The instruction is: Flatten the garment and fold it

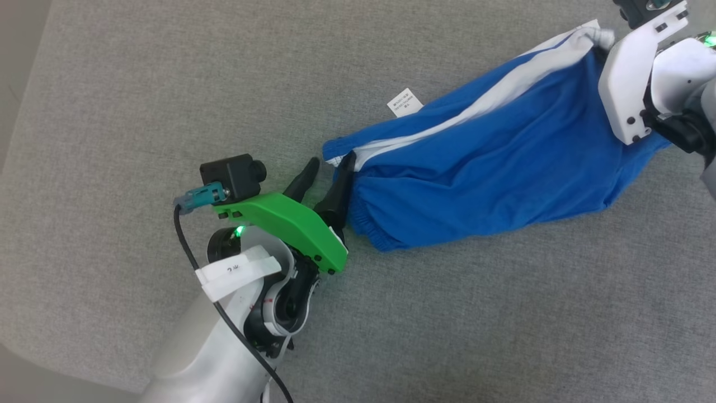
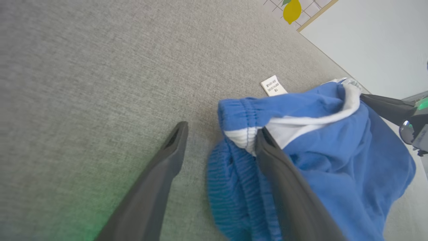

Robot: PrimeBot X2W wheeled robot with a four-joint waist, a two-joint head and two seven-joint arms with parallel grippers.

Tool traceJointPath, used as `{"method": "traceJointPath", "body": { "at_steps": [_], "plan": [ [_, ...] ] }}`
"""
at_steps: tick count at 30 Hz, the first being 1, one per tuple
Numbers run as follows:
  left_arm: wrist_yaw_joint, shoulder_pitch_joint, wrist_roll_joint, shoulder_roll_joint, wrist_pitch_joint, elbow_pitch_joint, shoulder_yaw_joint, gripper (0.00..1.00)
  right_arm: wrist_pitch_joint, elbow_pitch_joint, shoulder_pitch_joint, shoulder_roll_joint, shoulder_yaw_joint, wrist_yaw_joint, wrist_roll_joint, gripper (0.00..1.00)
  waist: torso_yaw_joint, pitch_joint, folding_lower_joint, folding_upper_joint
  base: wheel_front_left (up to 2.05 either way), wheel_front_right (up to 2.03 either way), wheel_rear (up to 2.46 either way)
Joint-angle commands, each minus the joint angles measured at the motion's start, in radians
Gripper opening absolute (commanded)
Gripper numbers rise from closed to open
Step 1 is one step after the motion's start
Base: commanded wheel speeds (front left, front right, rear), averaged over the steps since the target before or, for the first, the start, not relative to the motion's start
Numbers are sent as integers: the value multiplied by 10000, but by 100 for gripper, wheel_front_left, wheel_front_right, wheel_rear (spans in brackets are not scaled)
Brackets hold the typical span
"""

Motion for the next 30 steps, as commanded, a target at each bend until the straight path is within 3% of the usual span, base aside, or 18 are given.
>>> {"method": "traceJointPath", "body": {
  "at_steps": [1,8,15,22,30],
  "plan": [
    [-60,148,110,8,-43,51,-78,100,6,65,16,-15,168,-11,195,100,-61,-154,-1,0,0,0,0],
    [-141,1039,443,391,-815,-517,-80,100,-1428,-383,1015,-383,94,-11,825,100,-436,-1266,-1,0,0,0,0],
    [-296,2246,939,779,-1857,-1014,-245,100,-3412,-1074,3057,-386,-1035,-11,774,100,-757,-2522,-1,0,0,0,0],
    [-669,2651,1618,867,-2259,-236,-1050,100,-4683,-1875,5262,423,-3206,-11,-112,100,-1039,-3188,-1,0,0,0,0],
    [-714,1983,1912,199,-2484,1686,-1323,100,-5108,-3353,7034,1964,-5489,-11,-1365,100,-1366,-3265,-1,0,0,0,0]
  ]
}}
